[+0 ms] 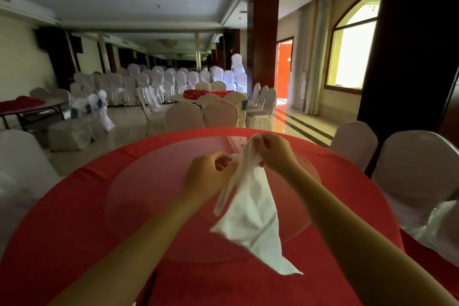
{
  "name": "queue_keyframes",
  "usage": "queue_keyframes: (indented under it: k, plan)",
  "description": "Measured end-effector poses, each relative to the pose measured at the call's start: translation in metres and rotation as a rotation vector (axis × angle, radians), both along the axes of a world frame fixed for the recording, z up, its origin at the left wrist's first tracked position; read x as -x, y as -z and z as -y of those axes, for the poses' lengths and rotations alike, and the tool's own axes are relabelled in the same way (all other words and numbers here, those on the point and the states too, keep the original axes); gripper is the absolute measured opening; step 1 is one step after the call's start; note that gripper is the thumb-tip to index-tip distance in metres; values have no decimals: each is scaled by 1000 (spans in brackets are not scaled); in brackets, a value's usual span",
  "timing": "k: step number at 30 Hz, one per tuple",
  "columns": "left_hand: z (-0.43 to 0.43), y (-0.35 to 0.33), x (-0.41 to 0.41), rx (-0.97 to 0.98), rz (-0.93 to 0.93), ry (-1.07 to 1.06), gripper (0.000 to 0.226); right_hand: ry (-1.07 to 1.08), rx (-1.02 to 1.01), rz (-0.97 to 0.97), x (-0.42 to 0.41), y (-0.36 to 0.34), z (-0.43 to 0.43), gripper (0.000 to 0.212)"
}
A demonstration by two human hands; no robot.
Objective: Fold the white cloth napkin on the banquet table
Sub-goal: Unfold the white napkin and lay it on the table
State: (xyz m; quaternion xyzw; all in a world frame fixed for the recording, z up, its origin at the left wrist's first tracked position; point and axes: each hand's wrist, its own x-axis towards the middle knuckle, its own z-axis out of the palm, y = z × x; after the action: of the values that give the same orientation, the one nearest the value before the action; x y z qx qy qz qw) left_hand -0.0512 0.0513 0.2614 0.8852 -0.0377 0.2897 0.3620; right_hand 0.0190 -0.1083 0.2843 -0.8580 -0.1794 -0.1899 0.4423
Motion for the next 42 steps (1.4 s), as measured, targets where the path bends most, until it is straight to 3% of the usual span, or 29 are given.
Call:
queue_keyframes:
  k: [3,8,10,13,16,18,22,25,28,30,32,34,37,42]
  plan:
    - [-15,-4,-1,-96,-39,-41,12,-94,39,-83,-2,-2,3,27]
    - [-29,-23,-17,-154,-70,-124,12,-181,339,-98,-2,-5,19,21]
    - [-32,-33,-23,-190,-102,-64,10,-185,397,-64,1,-6,24,24]
    - [-28,-48,-23,-302,7,-17,5,-228,424,-91,5,-10,28,36]
    - [-18,-64,-22,-283,68,81,2,-391,242,-248,14,-15,25,35]
    - [-12,-73,-22,-257,34,146,2,-419,175,-184,19,-18,17,25]
    - [-9,-83,-19,-265,33,190,5,-336,169,-40,24,-24,-2,16]
    - [-15,-86,-16,-264,103,148,7,-346,207,-43,27,-28,-11,30]
    - [-18,-86,-10,-284,135,167,7,-248,295,101,27,-28,-23,35]
    - [-25,-83,-8,-348,94,155,7,-127,263,139,22,-30,-26,30]
    - [-38,-80,-5,-428,-14,90,12,-76,98,80,18,-36,-23,26]
    - [-52,-76,-3,-291,-94,111,15,-61,-12,70,12,-40,-16,24]
    - [-60,-75,2,129,-56,210,17,-33,263,92,13,-28,-6,26]
    - [-47,-73,0,26,89,52,43,28,478,-84,2,24,19,21]
